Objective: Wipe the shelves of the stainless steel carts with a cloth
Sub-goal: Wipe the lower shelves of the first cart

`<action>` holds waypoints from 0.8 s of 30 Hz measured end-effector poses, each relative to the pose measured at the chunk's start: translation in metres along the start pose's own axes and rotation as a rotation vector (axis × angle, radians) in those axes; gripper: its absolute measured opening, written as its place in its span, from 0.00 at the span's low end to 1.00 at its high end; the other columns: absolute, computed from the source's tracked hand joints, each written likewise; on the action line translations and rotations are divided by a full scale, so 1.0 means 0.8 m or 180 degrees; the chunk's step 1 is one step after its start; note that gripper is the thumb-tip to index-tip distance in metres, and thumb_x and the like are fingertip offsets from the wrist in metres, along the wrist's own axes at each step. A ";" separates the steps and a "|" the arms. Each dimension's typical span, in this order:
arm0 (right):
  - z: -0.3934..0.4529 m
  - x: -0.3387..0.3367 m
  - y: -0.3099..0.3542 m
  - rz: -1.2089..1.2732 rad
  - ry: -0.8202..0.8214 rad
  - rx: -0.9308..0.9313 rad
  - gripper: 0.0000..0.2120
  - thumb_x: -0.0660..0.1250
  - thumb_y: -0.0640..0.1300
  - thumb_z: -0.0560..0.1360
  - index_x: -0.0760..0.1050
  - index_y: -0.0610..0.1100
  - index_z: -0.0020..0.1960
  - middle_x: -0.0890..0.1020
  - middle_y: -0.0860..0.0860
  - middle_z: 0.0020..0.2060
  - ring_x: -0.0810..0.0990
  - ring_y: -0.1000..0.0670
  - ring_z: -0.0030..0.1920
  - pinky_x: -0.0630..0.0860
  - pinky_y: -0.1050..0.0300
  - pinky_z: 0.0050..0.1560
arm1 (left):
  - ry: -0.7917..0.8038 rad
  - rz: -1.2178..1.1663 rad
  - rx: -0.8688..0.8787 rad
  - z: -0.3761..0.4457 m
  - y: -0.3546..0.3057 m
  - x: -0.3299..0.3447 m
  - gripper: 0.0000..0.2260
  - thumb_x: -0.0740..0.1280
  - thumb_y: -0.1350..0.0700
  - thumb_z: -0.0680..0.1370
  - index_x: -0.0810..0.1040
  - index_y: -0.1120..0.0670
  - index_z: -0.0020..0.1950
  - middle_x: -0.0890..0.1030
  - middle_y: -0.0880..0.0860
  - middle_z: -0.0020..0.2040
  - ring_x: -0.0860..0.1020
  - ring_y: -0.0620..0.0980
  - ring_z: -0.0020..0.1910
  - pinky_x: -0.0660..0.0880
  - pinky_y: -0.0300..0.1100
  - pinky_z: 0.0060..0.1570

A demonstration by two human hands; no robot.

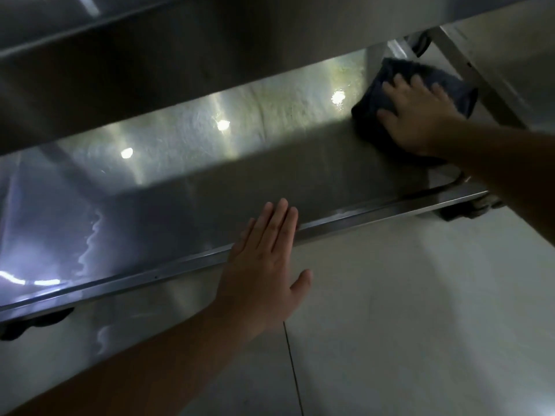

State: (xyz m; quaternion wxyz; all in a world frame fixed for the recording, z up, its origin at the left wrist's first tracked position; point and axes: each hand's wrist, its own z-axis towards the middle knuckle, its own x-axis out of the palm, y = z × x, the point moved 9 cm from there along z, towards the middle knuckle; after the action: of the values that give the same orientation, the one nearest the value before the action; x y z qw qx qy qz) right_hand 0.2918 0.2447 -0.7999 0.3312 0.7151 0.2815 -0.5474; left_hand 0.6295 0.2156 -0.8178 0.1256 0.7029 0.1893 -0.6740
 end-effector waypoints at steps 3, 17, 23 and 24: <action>-0.077 0.028 0.022 -0.0052 0.0225 -0.0497 0.35 0.46 0.65 0.83 0.44 0.51 0.85 0.45 0.50 0.84 0.41 0.46 0.83 0.44 0.44 0.81 | -0.0061 0.0038 -0.0007 -0.001 -0.002 0.001 0.42 0.61 0.36 0.79 0.54 0.56 0.87 0.51 0.53 0.88 0.49 0.52 0.86 0.52 0.53 0.83; 0.035 0.026 0.112 0.0306 -0.0238 0.0272 0.35 0.45 0.61 0.82 0.49 0.45 0.85 0.49 0.44 0.84 0.45 0.38 0.83 0.43 0.39 0.81 | -0.0075 0.0075 0.0063 0.001 -0.001 0.002 0.44 0.65 0.36 0.78 0.56 0.57 0.87 0.53 0.55 0.87 0.51 0.53 0.86 0.54 0.53 0.83; -0.015 0.060 0.259 0.0079 0.0060 -0.1437 0.32 0.44 0.63 0.84 0.47 0.53 0.85 0.47 0.52 0.84 0.43 0.48 0.83 0.40 0.45 0.81 | 0.0169 0.0074 0.0139 0.002 0.000 0.007 0.44 0.60 0.36 0.79 0.48 0.56 0.88 0.45 0.53 0.88 0.45 0.52 0.86 0.46 0.50 0.84; -0.012 0.055 0.243 0.0081 0.0025 -0.1387 0.31 0.46 0.62 0.85 0.48 0.53 0.85 0.48 0.52 0.84 0.44 0.48 0.84 0.42 0.45 0.81 | 0.0182 0.0062 0.0151 0.002 0.000 0.006 0.44 0.61 0.37 0.79 0.47 0.55 0.88 0.45 0.53 0.88 0.44 0.52 0.86 0.46 0.50 0.84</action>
State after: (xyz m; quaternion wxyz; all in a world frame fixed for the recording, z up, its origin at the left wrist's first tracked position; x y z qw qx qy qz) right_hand 0.4567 0.1330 -0.8085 0.4837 0.6323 0.3854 -0.4666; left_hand 0.6284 0.2151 -0.8223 0.1099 0.7265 0.1699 -0.6566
